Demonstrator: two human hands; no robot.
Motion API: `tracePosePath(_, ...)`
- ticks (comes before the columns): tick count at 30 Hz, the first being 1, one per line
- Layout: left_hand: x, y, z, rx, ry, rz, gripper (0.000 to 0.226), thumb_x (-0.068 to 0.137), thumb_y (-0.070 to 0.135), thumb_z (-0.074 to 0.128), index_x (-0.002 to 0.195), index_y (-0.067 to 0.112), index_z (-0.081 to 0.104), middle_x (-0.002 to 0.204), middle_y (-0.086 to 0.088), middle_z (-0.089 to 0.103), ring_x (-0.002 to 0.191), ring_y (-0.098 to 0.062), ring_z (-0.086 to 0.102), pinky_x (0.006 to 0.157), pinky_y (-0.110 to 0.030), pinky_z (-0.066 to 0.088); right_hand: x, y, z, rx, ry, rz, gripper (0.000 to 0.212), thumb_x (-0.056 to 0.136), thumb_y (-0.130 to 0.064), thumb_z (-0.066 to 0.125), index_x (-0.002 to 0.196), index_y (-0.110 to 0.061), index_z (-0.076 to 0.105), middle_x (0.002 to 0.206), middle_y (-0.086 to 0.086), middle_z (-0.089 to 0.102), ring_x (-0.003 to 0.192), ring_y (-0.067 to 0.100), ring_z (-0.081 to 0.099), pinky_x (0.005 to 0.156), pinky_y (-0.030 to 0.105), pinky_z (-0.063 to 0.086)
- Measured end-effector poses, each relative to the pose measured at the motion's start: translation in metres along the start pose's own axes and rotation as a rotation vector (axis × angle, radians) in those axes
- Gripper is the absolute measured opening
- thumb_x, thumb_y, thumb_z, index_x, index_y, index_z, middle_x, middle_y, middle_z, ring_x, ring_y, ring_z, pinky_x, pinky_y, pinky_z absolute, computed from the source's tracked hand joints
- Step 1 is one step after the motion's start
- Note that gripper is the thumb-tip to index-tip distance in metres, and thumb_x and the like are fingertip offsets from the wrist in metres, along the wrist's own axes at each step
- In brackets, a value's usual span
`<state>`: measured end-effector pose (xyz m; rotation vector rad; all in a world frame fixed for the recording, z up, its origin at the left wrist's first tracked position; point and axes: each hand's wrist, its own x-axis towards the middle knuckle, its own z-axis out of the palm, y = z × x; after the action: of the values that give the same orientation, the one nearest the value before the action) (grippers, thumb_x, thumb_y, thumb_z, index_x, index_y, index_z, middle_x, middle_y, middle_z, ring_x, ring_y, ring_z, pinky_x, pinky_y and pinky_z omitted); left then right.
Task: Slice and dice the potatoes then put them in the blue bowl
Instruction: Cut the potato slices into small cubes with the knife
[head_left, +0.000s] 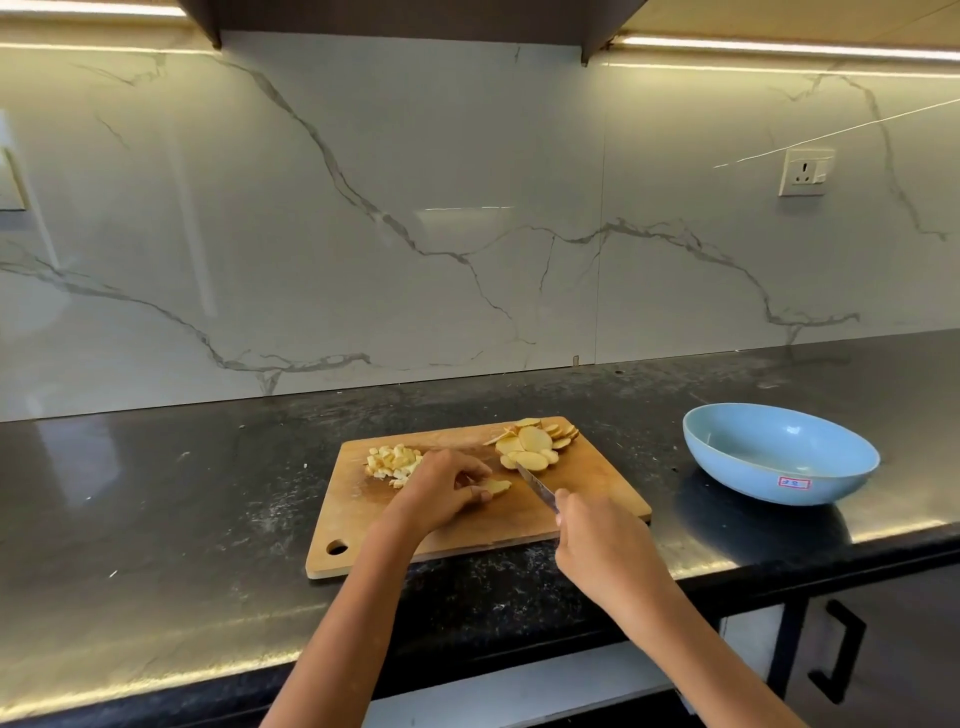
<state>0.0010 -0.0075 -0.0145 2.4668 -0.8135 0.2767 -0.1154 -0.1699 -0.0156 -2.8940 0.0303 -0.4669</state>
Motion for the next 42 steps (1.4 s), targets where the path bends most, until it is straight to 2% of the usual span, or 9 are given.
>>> tracePosePath(3,0.0,0.0,0.0,-0.009,0.014,-0.016,0.033,0.081,0.014,0.07,0.113,0.01,0.066,0.111,-0.003,0.066,0.09,-0.003,0.051,0.071,-0.001,0.038,-0.001,-0.006,-0.003,-0.019,-0.056,0.006,0.014,0.093,-0.012,0.046,0.103,-0.012,0.057,0.097,0.003,0.063,0.087,0.019,0.062,0.061,0.025,0.037)
tracePosePath(7,0.0,0.0,0.0,-0.01,0.021,-0.032,0.031,0.081,0.014,0.069,0.112,0.011,0.067,0.11,-0.004,0.067,0.09,-0.005,0.051,0.079,-0.012,0.039,0.003,-0.018,-0.002,-0.015,-0.067,-0.046,0.013,0.093,-0.01,0.046,0.1,-0.011,0.057,0.094,0.005,0.063,0.081,0.019,0.059,0.06,0.026,0.035)
tracePosePath(13,-0.001,0.0,0.0,-0.024,0.039,-0.023,0.031,0.081,0.014,0.07,0.111,0.011,0.067,0.11,-0.004,0.067,0.089,-0.005,0.053,0.078,-0.011,0.041,0.006,-0.021,-0.006,-0.001,-0.024,-0.033,0.011,0.094,-0.011,0.046,0.092,-0.014,0.057,0.079,0.0,0.051,0.068,0.014,0.046,0.048,0.019,0.028)
tracePosePath(21,-0.001,0.002,0.003,-0.054,0.102,-0.035,0.025,0.078,0.017,0.073,0.103,0.011,0.071,0.101,-0.003,0.07,0.083,-0.004,0.055,0.064,0.001,0.038,0.009,-0.031,-0.011,-0.023,-0.066,-0.057,0.018,0.094,-0.011,0.046,0.104,-0.011,0.061,0.083,0.0,0.052,0.075,0.013,0.051,0.062,0.024,0.037)
tracePosePath(25,0.0,0.002,0.003,-0.062,0.096,-0.051,0.024,0.078,0.017,0.073,0.101,0.011,0.071,0.099,-0.003,0.07,0.083,-0.004,0.056,0.071,-0.006,0.041,0.005,-0.042,-0.01,-0.121,-0.089,-0.1,0.022,0.094,-0.007,0.045,0.112,-0.011,0.057,0.106,0.007,0.061,0.095,0.02,0.058,0.068,0.026,0.04)
tracePosePath(30,0.001,0.002,0.003,-0.07,0.088,-0.074,0.021,0.078,0.016,0.073,0.099,0.012,0.072,0.098,-0.002,0.07,0.084,-0.006,0.058,0.078,-0.015,0.046,0.01,-0.045,-0.015,-0.122,-0.155,-0.152,0.022,0.094,-0.006,0.047,0.115,-0.008,0.055,0.113,0.01,0.059,0.101,0.022,0.058,0.077,0.028,0.045)
tracePosePath(35,0.001,0.002,0.003,-0.074,0.086,-0.08,0.019,0.079,0.016,0.072,0.097,0.013,0.072,0.097,-0.002,0.07,0.085,-0.008,0.059,0.081,-0.018,0.048,-0.012,-0.039,-0.013,-0.146,-0.132,-0.196,0.023,0.095,-0.004,0.045,0.117,-0.008,0.051,0.114,0.009,0.055,0.098,0.021,0.058,0.068,0.025,0.037)
tracePosePath(38,0.0,0.003,0.002,-0.083,0.078,-0.087,0.02,0.079,0.017,0.072,0.099,0.013,0.071,0.098,-0.002,0.07,0.086,-0.008,0.058,0.081,-0.018,0.047,-0.01,-0.037,-0.015,-0.119,-0.103,-0.158,0.022,0.095,-0.003,0.044,0.114,-0.008,0.053,0.111,0.007,0.056,0.082,0.016,0.051,0.06,0.022,0.035)
tracePosePath(42,-0.001,0.002,0.003,-0.112,0.072,-0.106,0.022,0.078,0.017,0.074,0.1,0.013,0.071,0.099,-0.002,0.07,0.084,-0.005,0.056,0.077,-0.014,0.044,-0.006,-0.039,-0.014,-0.103,-0.114,-0.135,0.023,0.095,-0.005,0.046,0.117,-0.008,0.052,0.112,0.007,0.056,0.087,0.018,0.055,0.065,0.023,0.036)
